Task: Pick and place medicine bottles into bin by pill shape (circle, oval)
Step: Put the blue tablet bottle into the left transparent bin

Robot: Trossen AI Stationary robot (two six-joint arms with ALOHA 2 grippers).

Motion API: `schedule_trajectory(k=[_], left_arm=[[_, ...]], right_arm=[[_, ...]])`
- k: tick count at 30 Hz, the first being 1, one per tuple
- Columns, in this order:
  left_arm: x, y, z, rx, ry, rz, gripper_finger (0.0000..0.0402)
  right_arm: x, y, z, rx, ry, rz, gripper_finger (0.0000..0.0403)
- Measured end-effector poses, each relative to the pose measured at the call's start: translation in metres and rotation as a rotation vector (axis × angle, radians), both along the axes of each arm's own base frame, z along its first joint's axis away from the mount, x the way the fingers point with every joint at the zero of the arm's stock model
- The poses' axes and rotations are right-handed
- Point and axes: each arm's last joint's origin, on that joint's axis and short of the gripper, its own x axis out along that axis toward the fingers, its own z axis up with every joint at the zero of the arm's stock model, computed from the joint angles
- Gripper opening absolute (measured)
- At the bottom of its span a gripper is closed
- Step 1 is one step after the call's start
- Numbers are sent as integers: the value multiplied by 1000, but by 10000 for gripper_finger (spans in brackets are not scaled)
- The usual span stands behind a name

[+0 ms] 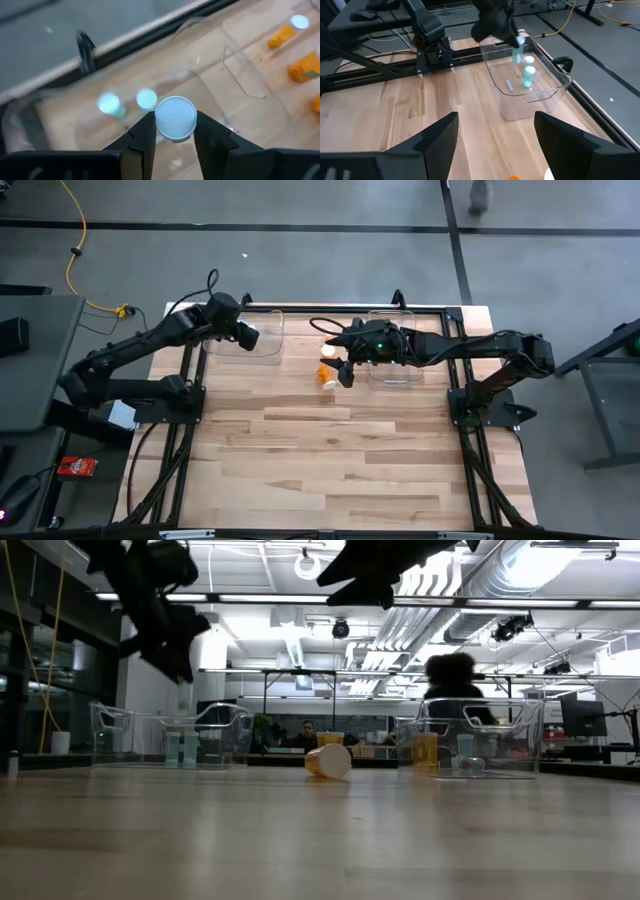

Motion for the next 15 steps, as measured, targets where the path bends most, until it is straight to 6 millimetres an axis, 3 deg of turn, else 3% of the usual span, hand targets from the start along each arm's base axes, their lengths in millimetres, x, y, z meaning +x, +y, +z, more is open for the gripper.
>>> schedule_trajectory(k=[6, 15], left_arm=[[-12, -1, -45, -60, -22, 117, 97], [-2, 15, -76, -82, 76, 172, 97]], right_arm=[[0, 0, 0, -5, 1, -10, 255], [0, -1, 0, -10, 2, -37, 255]])
